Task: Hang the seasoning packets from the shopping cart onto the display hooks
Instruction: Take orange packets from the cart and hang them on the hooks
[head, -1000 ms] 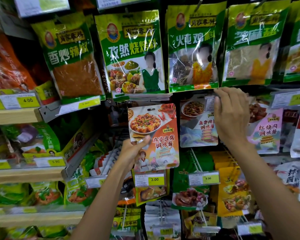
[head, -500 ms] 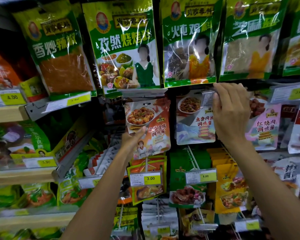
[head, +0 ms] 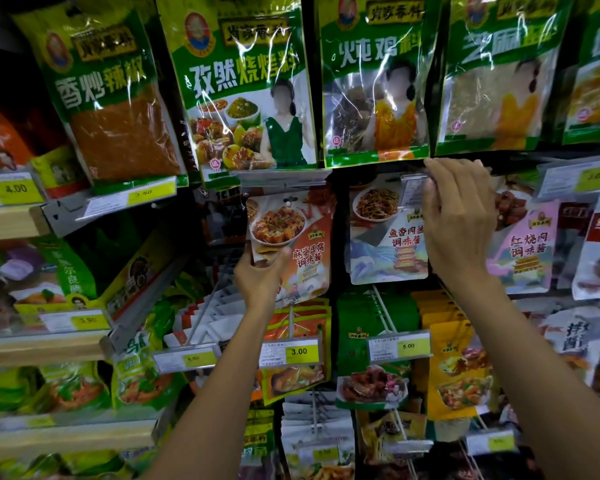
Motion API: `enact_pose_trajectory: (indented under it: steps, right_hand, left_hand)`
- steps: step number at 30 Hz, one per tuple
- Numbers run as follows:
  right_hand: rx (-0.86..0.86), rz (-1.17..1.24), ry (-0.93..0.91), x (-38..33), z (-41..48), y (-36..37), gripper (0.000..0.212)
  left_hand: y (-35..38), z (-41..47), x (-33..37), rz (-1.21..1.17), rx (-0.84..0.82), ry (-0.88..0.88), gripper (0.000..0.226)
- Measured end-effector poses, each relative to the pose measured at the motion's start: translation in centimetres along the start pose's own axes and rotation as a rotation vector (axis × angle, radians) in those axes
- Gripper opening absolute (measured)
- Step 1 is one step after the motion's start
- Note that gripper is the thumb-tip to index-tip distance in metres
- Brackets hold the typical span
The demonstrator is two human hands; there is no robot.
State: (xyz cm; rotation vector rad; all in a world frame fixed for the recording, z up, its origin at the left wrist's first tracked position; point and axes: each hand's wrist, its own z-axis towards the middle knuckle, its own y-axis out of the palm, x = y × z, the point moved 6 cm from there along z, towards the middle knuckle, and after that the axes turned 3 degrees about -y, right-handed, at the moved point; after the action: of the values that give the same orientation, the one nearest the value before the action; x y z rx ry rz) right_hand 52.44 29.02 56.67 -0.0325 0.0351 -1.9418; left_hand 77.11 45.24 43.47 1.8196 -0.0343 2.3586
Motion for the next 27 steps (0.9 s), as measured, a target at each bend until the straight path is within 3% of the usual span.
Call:
enact_pose_trajectory:
  steps: [5, 11, 17, 21, 24, 27]
  right_hand:
    - [0.003, -0.014, 0.000, -0.2, 0.1, 0.0, 0.030]
    - [-0.011, -0.016, 0.005, -0.1, 0.1, 0.0, 0.030]
    - [-0.051, -0.001, 0.031, -0.4, 0.3, -1.4, 0.029]
    - [-0.087, 0.000, 0.018, -0.8, -1.8, -4.1, 0.028]
    - [-0.192, 0.019, 0.073, -0.6, -5.8, -6.7, 0.029]
    - [-0.419, 0.058, 0.268, 0.5, -12.0, -10.0, 0.036]
  left_hand:
    - [-1.1, -0.5, 0.1, 0.052, 0.090, 0.118, 0.025]
    - [-0.8, -0.1, 0.2, 0.176, 0.077, 0.141, 0.028]
    - [-1.4, -0.9, -0.1, 0.178, 0.045, 0.010, 0.023]
    - [-3.2, -4.4, 2.7, 0.389, 0.098, 0.192, 0.027]
    - [-2.1, -9.9, 4.6, 0.374, -0.060, 0.393, 0.013]
    - [1.3, -16.5, 3.3, 0.388, -0.411, 0.373, 0.021]
